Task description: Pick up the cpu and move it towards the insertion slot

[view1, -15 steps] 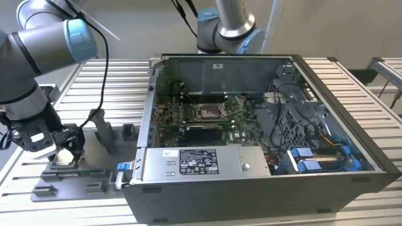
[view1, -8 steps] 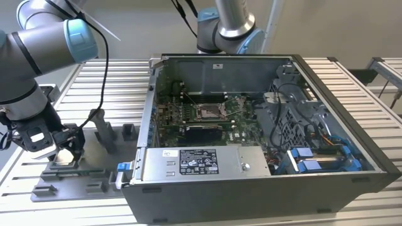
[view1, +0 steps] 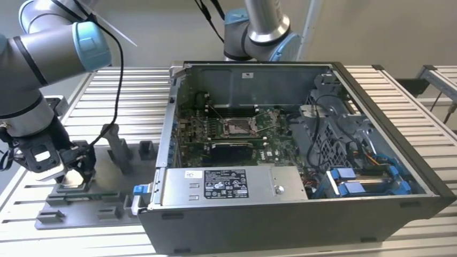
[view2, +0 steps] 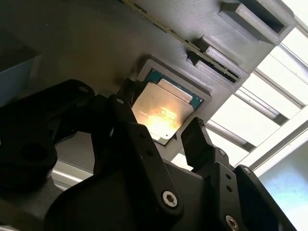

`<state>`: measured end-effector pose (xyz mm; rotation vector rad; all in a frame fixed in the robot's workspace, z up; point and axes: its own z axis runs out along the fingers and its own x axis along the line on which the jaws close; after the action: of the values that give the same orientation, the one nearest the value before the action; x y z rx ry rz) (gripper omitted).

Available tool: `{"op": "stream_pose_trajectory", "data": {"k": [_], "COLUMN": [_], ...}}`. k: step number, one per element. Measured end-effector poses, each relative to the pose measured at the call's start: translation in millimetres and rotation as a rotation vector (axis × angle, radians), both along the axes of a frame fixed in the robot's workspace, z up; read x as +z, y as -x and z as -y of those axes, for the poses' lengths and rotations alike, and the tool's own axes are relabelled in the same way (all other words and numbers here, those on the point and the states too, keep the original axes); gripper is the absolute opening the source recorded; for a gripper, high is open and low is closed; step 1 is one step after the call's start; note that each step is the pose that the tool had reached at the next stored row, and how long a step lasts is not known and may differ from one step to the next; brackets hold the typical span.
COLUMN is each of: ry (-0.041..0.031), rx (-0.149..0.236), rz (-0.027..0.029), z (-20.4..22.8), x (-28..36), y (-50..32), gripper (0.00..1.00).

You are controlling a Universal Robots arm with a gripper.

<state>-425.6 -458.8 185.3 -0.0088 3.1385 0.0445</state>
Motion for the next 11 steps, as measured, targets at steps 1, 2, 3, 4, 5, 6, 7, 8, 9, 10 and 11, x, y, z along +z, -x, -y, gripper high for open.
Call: {"op": "stream_pose_trajectory", "data": {"k": [1,2,3,4,5,6,7,8,9,10,11], "ry": [0.0000,0.0000,0.0000,0.0001,0.0000,0.0000,0.0000,0.0000,0.0000,0.0000,0.0000], "rx": [0.000,0.000,0.000,0.000,0.000,0.000,0.000,0.000,0.000,0.000,0.000], "rz": [0.0000,-0.0001,-0.0001,-0.0001,-0.0001,-0.0001,-0.0001,-0.0001,-0.0001,-0.0001,0.0000], "z": [0.0,0.0,0.0,0.0,0.0,0.0,0.0,0.0,0.0,0.0,0.0], "x": [0.0,0.0,0.0,0.0,0.0,0.0,0.0,0.0,0.0,0.0,0.0], "y": [0.0,0.0,0.0,0.0,0.0,0.0,0.0,0.0,0.0,0.0,0.0], "gripper": [0.00,0.00,0.00,0.00,0.00,0.00,0.00,0.00,0.00,0.00,0.00]}}
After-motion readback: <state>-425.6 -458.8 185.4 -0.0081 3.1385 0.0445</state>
